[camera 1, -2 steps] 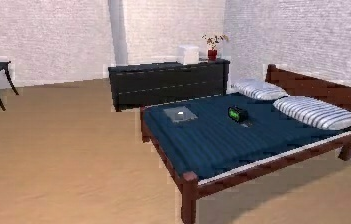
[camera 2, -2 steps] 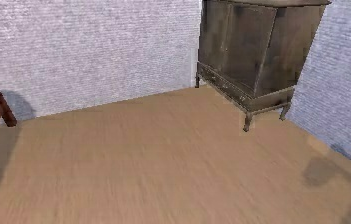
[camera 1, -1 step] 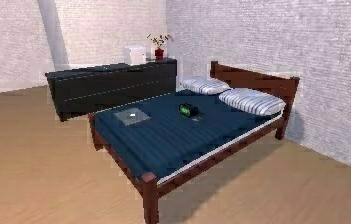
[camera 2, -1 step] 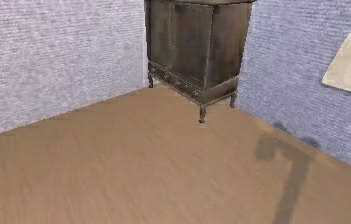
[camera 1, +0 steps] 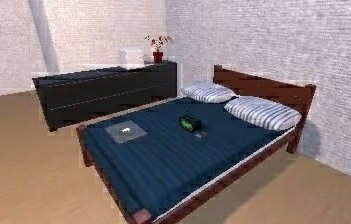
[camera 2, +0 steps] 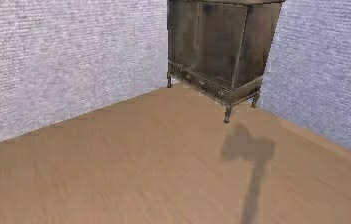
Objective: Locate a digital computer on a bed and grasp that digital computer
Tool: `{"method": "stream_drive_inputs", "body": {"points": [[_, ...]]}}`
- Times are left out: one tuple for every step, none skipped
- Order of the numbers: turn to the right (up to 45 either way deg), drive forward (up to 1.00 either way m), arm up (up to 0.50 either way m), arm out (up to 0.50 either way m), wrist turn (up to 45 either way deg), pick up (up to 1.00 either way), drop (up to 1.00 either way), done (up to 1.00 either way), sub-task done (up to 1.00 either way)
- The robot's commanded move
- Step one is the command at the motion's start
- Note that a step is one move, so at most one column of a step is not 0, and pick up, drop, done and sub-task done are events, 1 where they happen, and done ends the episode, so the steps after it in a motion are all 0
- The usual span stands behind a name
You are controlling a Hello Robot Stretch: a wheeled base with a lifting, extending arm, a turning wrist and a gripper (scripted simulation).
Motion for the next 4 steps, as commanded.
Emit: {"method": "stream_drive_inputs", "body": {"points": [[-45.0, 0.00, 0.00, 0.00, 0.0, 0.00, 0.00, 0.00, 0.00], [-24.0, 0.00, 0.00, 0.00, 0.0, 0.00, 0.00, 0.00, 0.00], [0.0, 0.50, 0.00, 0.00, 0.0, 0.00, 0.00, 0.00, 0.00], [33.0, 0.00, 0.00, 0.00, 0.0, 0.00, 0.00, 0.00, 0.00]]}}
